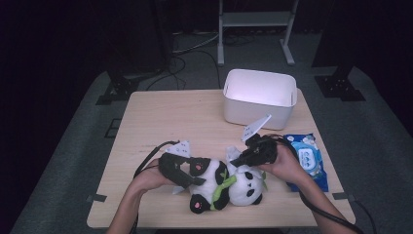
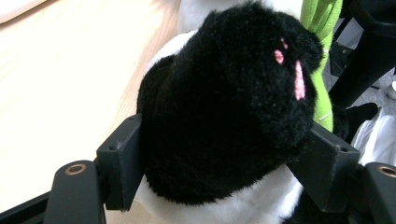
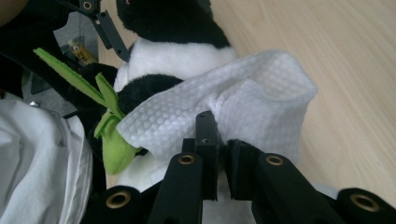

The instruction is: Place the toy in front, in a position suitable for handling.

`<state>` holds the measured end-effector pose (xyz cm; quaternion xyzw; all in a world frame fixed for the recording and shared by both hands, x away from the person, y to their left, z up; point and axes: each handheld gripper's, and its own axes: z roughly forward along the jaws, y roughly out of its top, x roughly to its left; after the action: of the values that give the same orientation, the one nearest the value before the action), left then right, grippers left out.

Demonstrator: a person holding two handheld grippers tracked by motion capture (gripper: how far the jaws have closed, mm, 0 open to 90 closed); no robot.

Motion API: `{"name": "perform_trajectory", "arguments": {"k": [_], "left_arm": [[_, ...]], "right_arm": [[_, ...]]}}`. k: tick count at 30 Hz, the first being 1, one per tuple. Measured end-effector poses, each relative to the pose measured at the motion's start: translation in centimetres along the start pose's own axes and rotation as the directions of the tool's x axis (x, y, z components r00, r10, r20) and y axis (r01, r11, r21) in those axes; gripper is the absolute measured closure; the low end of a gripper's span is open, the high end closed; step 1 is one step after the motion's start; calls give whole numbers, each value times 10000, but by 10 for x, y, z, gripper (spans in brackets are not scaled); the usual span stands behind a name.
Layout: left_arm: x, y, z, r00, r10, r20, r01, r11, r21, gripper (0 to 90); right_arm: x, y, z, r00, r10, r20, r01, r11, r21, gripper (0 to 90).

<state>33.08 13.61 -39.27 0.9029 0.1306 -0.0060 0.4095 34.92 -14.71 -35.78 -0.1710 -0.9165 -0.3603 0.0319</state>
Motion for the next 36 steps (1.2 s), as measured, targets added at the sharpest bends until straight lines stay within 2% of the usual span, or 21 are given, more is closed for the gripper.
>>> {"name": "perform_trajectory", "arguments": {"k": [6, 7, 10, 14, 17, 21, 24, 28, 30, 34, 36], "left_arm": [[-1, 4, 0, 9993, -325, 156, 324, 9994, 108, 150], [-2, 5, 1, 9989, -456, 143, 455, 9989, 114, 108], [-1, 7, 5, 9967, -789, 180, 784, 9965, 272, 59], [3, 7, 14, 9922, -1044, 681, 996, 9925, 710, 22], [4, 11, 18, 9910, -936, 960, 837, 9912, 1028, 40], [8, 18, 16, 9922, -624, 1075, 487, 9908, 1260, 214], [13, 20, 14, 9941, -383, 1017, 270, 9935, 1105, 287], [19, 27, 11, 9975, 156, 684, -212, 9964, 817, 314], [21, 32, 7, 9975, 587, 388, -618, 9945, 842, 315], [29, 43, -2, 9904, 1381, -76, -1366, 9852, 1037, 313], [33, 46, -5, 9865, 1620, -249, -1587, 9823, 997, 313]], "right_arm": [[6, -3, 3, 9999, -30, -109, 31, 9999, 113, 837], [6, -5, 3, 9998, -23, -178, 24, 10000, 73, 838], [10, -8, 3, 9998, -42, -213, 43, 10000, 75, 838], [15, -9, 3, 9997, -153, -205, 156, 9998, 153, 838], [17, -9, 3, 9994, -210, -263, 215, 9996, 183, 838], [14, -8, 2, 9996, -245, -143, 247, 9996, 121, 838], [9, -6, 0, 9997, -225, -93, 226, 9997, 61, 837], [4, -2, -3, 9997, -236, 63, 236, 9997, -58, 838], [1, 2, -5, 9995, -225, 206, 227, 9997, -99, 837], [-6, 11, -7, 9993, -176, 316, 183, 9996, -200, 837], [-10, 18, -8, 9989, -222, 407, 231, 9995, -232, 837]]}}
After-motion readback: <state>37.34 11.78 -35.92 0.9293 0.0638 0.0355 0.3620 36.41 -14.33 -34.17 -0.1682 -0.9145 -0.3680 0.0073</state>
